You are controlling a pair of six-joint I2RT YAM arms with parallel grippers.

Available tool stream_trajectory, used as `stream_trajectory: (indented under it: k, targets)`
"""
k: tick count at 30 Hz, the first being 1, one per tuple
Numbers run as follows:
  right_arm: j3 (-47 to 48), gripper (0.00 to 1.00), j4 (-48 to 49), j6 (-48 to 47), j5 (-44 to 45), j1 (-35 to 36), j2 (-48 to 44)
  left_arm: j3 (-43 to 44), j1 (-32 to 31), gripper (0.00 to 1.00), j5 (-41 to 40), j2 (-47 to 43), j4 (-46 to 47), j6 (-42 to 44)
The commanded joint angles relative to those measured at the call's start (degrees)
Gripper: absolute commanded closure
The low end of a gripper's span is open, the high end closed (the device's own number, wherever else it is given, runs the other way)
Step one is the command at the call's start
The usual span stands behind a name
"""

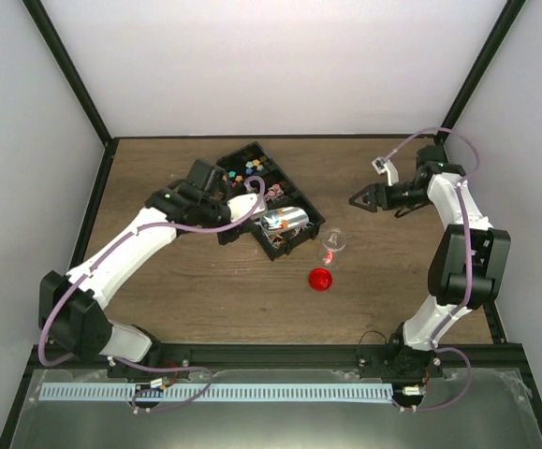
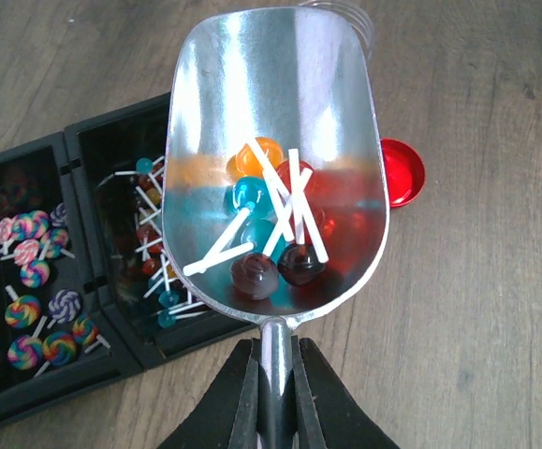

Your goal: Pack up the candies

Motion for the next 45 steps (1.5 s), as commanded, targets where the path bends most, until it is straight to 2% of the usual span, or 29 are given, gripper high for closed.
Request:
stream_trajectory:
  k: [1, 9, 22, 45]
  targets:
    - [-3.1, 0.21, -3.9, -2.1, -1.7, -0.6, -2.0, 4.7, -2.3, 0.96, 0.0, 4.5, -5.5, 2.7]
    - [-10.1, 0.29, -3.4, -2.0, -1.9, -0.6, -2.8, 11.9, -5.6, 0.96, -5.5, 9.8, -8.3, 1.6]
    - [-9.7, 0.37, -6.5, -4.8, -2.6, -0.4, -0.7, 16.2, -11.4, 0.96, -11.2, 12.8, -10.9, 2.4]
    - [-12.0, 0.39, -5.3, -4.5, -1.3, 2.1, -1.4, 26.6, -16.4, 0.96, -18.4, 20.6, -19.1, 1.8]
